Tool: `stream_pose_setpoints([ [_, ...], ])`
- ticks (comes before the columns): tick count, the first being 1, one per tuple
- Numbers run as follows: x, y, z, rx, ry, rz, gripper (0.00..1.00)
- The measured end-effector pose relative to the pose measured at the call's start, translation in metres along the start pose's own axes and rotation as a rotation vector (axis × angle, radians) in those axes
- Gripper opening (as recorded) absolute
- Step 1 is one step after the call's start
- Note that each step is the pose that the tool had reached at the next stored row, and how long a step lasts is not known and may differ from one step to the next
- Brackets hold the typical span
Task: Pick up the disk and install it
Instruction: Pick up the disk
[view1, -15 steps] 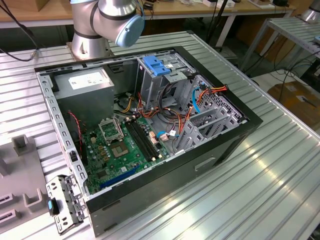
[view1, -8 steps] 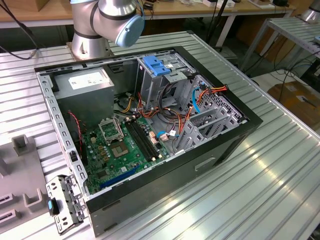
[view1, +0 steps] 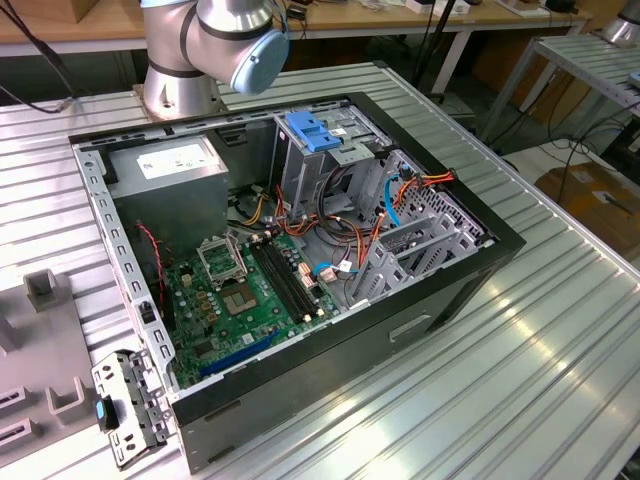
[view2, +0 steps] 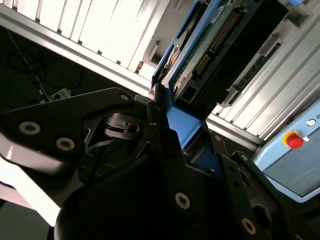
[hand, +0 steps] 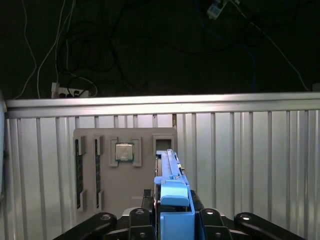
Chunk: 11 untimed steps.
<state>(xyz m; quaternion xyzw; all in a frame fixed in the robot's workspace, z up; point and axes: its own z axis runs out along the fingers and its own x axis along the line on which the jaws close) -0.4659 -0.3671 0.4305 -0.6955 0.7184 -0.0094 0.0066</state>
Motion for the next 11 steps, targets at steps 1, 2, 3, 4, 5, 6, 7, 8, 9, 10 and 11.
stream_pose_setpoints([
  [1,0.0,-0.0001,-0.0014,0.0,0.0,0.0,0.37],
  [2,0.0,-0.0001,-0.0023,0.0,0.0,0.0,0.37],
  [3,0.0,-0.0001,-0.0038,0.0,0.0,0.0,0.37],
  [4,0.0,-0.0001,-0.0051,0.0,-0.0001,0.0,0.37],
  [5,0.0,-0.0002,-0.0066,0.0,-0.0001,0.0,0.37],
  [6,0.0,-0.0002,-0.0077,0.0,-0.0002,0.0,0.37],
  [7,0.0,-0.0002,-0.0088,0.0,-0.0002,0.0,0.37],
  [8,0.0,-0.0002,-0.0095,0.0,-0.0003,0.0,0.37],
  [9,0.0,-0.0003,-0.0101,0.0,-0.0003,0.0,0.37],
  [10,0.0,-0.0003,-0.0109,0.0,-0.0004,0.0,0.37],
  [11,0.0,-0.0003,-0.0115,0.0,-0.0005,0.0,0.37],
])
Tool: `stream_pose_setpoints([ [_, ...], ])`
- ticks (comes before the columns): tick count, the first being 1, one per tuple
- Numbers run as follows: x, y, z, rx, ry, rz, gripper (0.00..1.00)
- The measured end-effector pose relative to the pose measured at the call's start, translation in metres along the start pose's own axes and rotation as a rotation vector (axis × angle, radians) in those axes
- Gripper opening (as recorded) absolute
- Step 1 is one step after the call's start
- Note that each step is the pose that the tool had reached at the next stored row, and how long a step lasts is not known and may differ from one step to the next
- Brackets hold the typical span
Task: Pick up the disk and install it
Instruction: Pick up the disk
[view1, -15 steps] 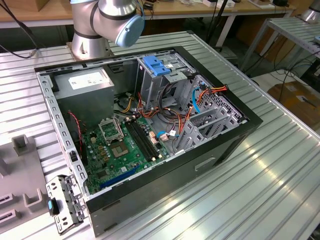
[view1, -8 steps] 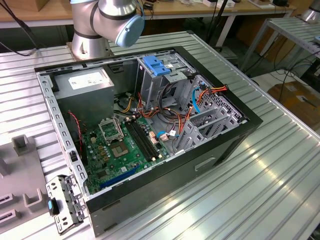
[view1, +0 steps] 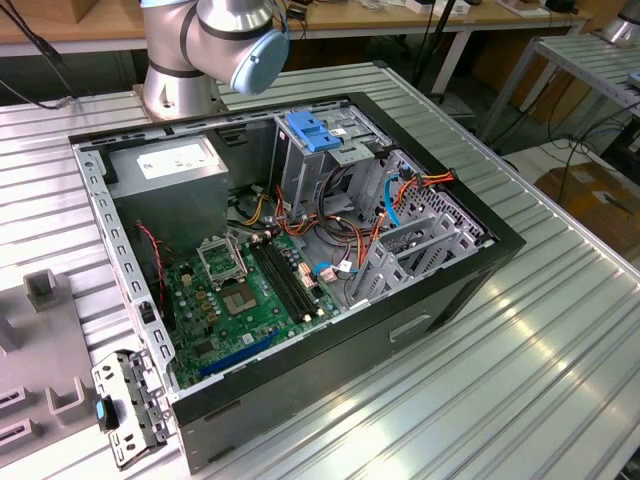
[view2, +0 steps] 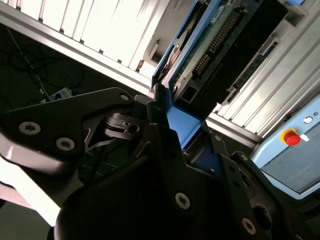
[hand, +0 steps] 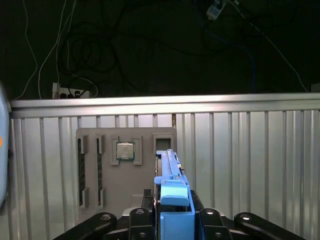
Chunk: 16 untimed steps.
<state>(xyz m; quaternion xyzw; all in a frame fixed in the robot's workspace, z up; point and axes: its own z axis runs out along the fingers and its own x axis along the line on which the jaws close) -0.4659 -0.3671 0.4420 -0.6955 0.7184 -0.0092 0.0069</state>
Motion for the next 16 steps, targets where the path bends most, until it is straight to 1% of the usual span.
stream_pose_setpoints([
  [5,0.0,-0.0002,-0.0066,0.0,-0.0006,0.0,0.37],
  [8,0.0,-0.0002,-0.0094,-0.0001,-0.0007,0.0,0.37],
  [13,0.0001,-0.0006,-0.0252,-0.0001,-0.0007,0.0,0.37],
  [16,0.0001,-0.0007,-0.0311,-0.0001,-0.0007,0.0,0.37],
])
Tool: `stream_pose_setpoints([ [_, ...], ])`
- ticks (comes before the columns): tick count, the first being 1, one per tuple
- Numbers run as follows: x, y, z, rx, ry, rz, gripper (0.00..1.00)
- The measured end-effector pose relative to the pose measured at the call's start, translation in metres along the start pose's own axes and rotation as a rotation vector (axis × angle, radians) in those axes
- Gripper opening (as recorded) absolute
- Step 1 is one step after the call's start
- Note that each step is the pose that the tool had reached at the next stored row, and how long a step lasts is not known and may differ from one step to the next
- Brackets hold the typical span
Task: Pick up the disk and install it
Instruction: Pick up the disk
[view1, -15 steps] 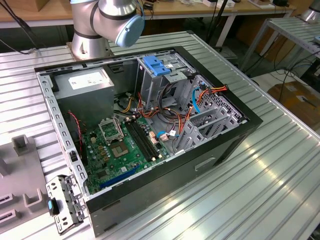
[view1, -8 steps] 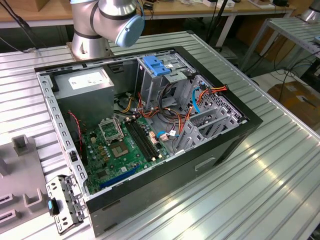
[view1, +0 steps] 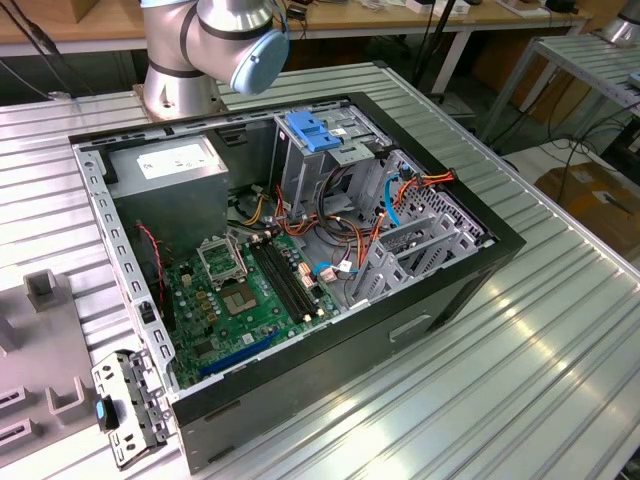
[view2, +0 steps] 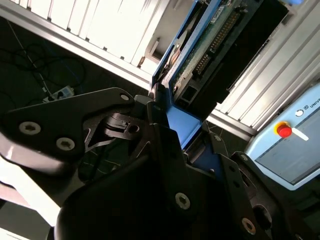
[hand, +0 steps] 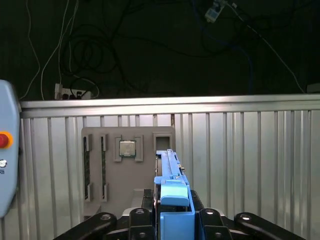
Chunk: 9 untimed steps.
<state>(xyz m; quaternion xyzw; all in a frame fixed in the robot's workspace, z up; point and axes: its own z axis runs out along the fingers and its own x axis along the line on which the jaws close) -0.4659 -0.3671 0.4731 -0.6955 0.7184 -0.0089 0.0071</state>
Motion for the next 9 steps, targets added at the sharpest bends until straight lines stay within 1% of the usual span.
stream_pose_setpoints([
  [2,0.0,-0.0001,-0.0031,0.0,-0.0001,0.0,0.37],
  [6,0.0,-0.0004,-0.0138,-0.0002,0.0,0.0,0.37],
  [8,0.0,-0.0004,-0.0171,0.0,0.0,0.0,0.37],
  [9,0.0,-0.0005,-0.0204,-0.0001,0.0,0.0,0.37],
])
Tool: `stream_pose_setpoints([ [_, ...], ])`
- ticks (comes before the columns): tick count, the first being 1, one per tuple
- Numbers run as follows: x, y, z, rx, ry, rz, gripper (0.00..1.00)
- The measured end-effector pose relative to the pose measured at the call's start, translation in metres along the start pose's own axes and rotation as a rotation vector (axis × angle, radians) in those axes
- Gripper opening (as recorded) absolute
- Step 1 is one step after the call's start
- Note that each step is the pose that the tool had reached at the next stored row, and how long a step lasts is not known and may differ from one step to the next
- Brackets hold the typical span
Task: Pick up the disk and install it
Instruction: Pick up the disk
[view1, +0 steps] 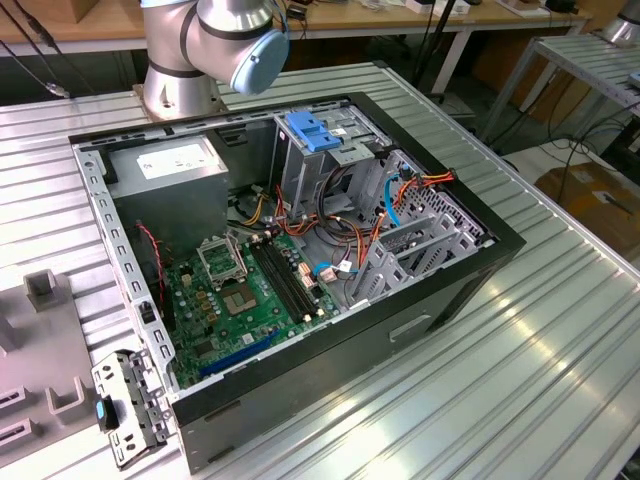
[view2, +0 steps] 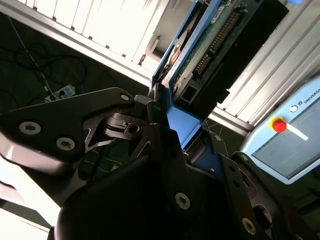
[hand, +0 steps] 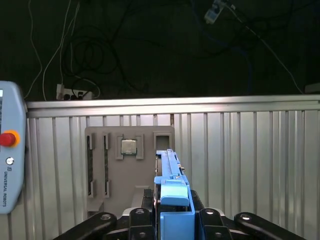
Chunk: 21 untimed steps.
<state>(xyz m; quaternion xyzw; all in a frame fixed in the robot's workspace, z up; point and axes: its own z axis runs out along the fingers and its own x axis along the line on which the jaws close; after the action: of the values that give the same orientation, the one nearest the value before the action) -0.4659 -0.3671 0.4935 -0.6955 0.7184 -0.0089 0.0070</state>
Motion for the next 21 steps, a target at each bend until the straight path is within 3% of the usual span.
stream_pose_setpoints([
  [3,0.0,-0.0002,-0.009,0.0,0.0,0.0,0.37],
  [9,0.0,-0.0004,-0.0157,-0.0001,-0.0008,0.0,0.37],
  [14,0.0,-0.0004,-0.0157,-0.0001,-0.0018,0.0,0.37],
  [21,-0.0002,-0.0095,-0.0155,-0.0001,-0.0021,0.0,0.37],
])
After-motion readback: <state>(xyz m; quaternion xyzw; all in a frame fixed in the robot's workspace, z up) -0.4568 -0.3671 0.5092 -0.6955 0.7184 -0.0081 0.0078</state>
